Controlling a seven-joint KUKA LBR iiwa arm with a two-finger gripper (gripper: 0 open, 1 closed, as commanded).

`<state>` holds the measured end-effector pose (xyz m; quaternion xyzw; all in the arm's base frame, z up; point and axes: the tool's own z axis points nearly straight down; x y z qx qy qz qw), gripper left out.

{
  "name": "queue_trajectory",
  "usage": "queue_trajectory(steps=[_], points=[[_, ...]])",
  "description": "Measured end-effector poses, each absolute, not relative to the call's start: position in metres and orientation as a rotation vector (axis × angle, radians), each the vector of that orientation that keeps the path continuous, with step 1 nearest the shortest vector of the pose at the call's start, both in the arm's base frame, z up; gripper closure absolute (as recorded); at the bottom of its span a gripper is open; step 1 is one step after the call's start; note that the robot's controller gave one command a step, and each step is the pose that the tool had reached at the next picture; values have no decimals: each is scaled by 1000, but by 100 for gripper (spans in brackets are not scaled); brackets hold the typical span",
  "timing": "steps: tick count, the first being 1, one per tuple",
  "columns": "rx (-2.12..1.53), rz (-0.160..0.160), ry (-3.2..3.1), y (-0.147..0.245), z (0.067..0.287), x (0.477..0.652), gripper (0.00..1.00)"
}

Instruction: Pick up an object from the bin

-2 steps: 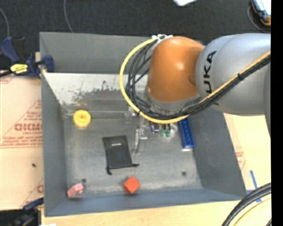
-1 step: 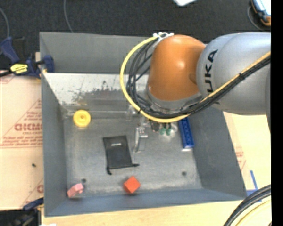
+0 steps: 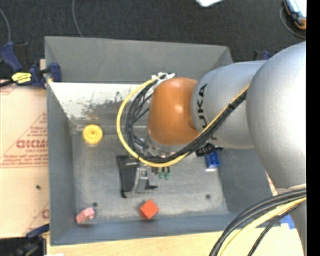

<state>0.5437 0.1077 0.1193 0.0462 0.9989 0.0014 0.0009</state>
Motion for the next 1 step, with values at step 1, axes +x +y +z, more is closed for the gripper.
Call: queue_trajectory(steps=[1], points=[[156,3,3138,113,57,538,0]])
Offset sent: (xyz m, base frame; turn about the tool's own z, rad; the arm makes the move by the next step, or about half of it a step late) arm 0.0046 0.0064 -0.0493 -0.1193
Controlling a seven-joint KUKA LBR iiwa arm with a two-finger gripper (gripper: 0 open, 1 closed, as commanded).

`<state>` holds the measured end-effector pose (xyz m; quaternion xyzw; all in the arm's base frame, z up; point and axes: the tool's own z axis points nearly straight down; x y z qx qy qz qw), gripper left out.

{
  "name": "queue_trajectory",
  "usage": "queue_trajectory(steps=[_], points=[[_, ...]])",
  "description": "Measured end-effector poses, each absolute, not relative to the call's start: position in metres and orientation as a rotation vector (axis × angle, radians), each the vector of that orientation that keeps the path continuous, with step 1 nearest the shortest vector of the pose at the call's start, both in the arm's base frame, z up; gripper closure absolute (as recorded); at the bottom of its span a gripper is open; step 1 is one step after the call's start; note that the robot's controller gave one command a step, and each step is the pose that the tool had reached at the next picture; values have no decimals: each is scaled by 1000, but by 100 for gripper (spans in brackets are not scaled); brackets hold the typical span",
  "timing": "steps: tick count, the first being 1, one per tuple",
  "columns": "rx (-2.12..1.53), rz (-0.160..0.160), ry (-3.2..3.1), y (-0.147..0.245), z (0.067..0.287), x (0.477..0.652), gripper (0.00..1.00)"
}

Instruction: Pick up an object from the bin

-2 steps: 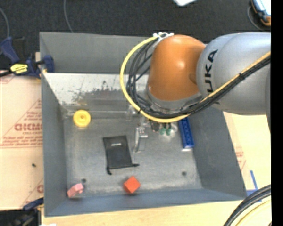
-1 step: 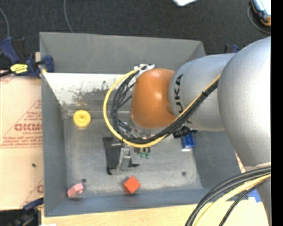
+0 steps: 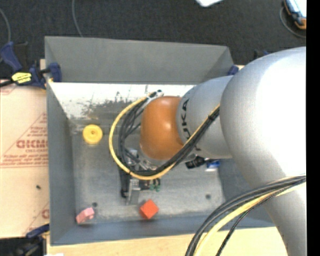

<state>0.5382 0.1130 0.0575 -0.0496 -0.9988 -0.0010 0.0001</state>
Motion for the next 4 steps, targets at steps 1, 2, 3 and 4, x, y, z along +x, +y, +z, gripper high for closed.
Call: queue_trajectory(steps=[1,2,3,4], points=[[39,-6,-3149,114,71,550,100],[35,-7,-3149,114,71,550,100],[50,-7,-3151,112,71,545,100],[65,-8,-3154,113,82,548,100]])
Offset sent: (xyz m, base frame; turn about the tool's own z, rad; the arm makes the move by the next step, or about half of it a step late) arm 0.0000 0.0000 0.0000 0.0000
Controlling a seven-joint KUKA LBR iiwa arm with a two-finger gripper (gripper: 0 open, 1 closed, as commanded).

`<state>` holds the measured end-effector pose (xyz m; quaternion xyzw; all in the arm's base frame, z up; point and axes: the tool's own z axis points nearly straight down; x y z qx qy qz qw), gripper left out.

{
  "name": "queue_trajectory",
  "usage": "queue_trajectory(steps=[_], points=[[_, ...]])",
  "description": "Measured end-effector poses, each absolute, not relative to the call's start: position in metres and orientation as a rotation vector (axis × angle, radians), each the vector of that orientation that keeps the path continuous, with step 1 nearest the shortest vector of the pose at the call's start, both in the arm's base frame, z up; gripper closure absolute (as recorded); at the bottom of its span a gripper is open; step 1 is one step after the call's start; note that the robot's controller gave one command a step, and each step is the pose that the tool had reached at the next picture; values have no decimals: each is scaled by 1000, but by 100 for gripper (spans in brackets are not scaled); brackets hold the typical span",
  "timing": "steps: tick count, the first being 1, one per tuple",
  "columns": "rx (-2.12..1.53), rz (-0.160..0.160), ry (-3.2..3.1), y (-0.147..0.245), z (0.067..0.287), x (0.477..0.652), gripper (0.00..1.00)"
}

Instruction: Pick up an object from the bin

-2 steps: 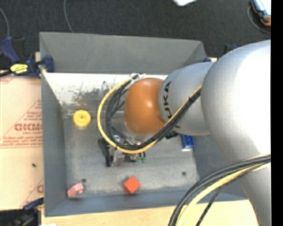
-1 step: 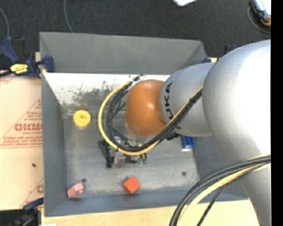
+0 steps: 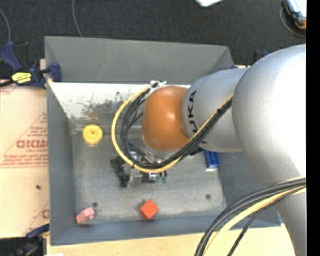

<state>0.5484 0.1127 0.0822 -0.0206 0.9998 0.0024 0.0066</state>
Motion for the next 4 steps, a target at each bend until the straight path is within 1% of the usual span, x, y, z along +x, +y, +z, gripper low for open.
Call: queue_trajectory(steps=[1,2,3,4], points=[[-66,8,3131,113,81,543,100],[-101,8,3122,121,70,554,100],[-68,6,3130,92,79,542,100],[-68,13,3118,130,70,547,100]])
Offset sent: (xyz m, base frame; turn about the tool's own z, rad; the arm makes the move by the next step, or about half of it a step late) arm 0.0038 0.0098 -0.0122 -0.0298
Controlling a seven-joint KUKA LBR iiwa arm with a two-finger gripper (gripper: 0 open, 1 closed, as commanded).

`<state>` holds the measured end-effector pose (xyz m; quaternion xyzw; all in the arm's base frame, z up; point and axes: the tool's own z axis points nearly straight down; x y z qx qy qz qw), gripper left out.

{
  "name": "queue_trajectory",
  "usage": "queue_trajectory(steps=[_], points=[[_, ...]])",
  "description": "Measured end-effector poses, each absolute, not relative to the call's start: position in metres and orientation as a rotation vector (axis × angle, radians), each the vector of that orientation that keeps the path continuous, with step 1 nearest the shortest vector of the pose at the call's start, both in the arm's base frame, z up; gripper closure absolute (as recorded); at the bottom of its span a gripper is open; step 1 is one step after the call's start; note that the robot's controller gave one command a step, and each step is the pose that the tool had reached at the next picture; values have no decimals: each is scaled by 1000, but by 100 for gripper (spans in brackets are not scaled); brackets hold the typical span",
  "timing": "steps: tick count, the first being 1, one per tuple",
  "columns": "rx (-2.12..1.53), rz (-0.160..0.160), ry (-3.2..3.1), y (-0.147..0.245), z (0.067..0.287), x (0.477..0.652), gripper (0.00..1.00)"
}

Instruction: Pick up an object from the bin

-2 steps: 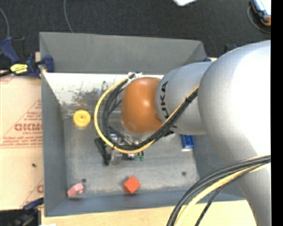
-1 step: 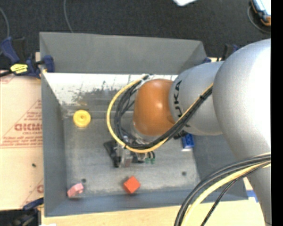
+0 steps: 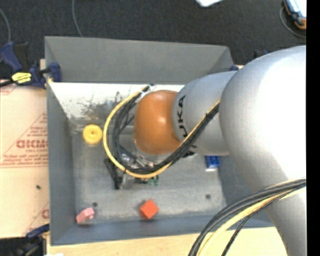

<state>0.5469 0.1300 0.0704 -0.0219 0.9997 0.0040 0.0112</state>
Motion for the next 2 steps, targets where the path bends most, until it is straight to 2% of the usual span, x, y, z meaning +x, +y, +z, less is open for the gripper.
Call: queue_trajectory(steps=[1,2], points=[[-64,8,3121,112,150,535,100],[-52,12,3120,114,96,539,100]])
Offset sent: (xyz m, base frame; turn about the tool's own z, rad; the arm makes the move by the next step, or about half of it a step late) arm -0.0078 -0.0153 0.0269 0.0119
